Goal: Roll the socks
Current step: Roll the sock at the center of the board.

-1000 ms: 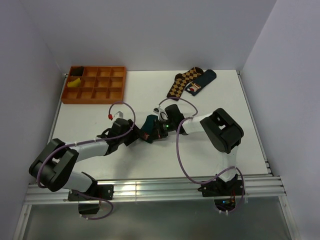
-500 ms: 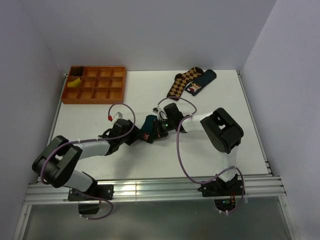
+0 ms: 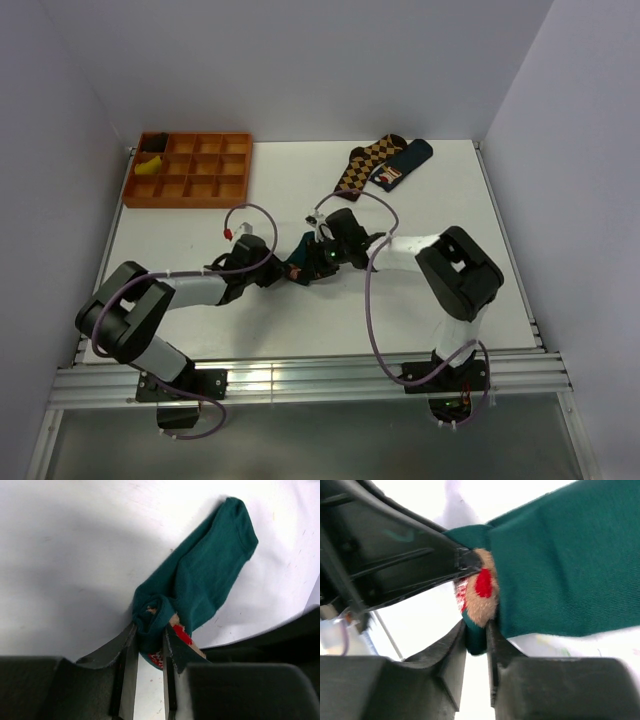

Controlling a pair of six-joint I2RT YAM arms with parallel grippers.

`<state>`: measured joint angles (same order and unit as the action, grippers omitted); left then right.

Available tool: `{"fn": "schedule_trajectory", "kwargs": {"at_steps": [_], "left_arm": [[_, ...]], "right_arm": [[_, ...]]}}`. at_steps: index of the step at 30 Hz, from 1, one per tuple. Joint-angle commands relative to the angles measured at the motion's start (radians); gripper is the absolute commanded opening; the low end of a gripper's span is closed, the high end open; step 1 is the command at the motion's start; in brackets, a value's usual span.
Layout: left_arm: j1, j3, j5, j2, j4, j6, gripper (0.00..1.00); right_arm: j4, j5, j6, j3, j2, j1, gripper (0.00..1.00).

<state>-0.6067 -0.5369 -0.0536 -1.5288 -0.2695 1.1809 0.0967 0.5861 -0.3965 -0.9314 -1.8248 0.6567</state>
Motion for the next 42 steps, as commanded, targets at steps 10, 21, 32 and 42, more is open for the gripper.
{"fn": "schedule_trajectory", "kwargs": {"at_steps": [10, 21, 32, 42], "left_arm": [[-0.025, -0.175, -0.055, -0.064, 0.35, -0.194, 0.0], [-0.062, -0.328, -0.06, -0.12, 0.512, -0.264, 0.0], [-0.062, -0.431, -0.028, -0.177, 0.625, -0.333, 0.0], [-0.062, -0.431, 0.008, -0.192, 0.619, -0.348, 0.0]], "right_arm": [[0.099, -0.586, 0.232, 0.189, 0.398, 0.196, 0.56], [0.297, -0.931, 0.465, 0.255, 0.325, 0.431, 0.61], [0.4, -1.12, 0.607, 0.187, 0.127, 0.544, 0.61], [0.454, -1.198, 0.673, 0.164, 0.061, 0.554, 0.6]]}}
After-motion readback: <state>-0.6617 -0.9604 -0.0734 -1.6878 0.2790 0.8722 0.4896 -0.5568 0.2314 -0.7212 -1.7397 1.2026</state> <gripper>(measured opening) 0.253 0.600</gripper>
